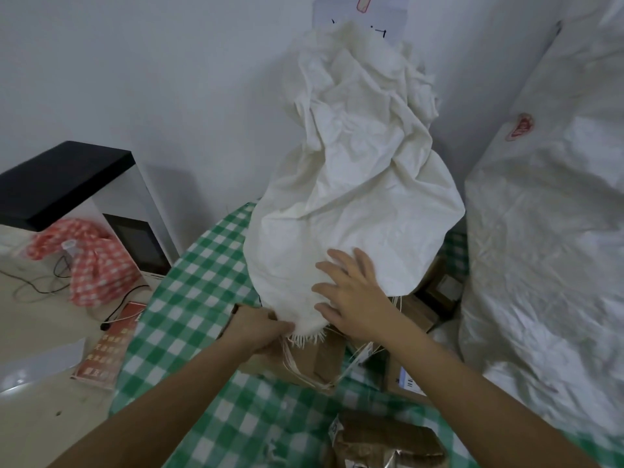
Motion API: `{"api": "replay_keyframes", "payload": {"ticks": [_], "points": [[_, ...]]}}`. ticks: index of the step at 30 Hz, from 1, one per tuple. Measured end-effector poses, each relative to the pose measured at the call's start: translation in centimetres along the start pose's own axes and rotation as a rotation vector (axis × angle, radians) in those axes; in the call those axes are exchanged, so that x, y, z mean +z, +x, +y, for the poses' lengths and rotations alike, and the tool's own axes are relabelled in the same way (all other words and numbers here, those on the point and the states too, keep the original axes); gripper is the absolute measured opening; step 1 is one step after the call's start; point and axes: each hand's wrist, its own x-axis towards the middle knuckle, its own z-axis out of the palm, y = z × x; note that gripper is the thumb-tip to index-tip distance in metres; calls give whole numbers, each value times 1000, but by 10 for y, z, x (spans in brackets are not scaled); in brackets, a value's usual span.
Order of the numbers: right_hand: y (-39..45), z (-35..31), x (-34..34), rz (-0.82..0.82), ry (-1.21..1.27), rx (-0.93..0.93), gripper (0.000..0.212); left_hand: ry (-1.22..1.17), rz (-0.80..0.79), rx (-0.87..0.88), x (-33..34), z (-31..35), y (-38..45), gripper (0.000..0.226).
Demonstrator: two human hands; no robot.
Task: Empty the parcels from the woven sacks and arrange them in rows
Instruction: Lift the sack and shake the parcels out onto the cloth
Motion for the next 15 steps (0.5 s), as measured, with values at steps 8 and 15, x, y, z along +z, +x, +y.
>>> {"api": "replay_keyframes", "payload": {"ticks": [8,15], "points": [[0,-2,5,-22,16,17,38,-8,78,72,26,8,-20,28],[-1,-9,6,-36,-11,10,34,-24,100,84,19,-11,-3,35]]}}
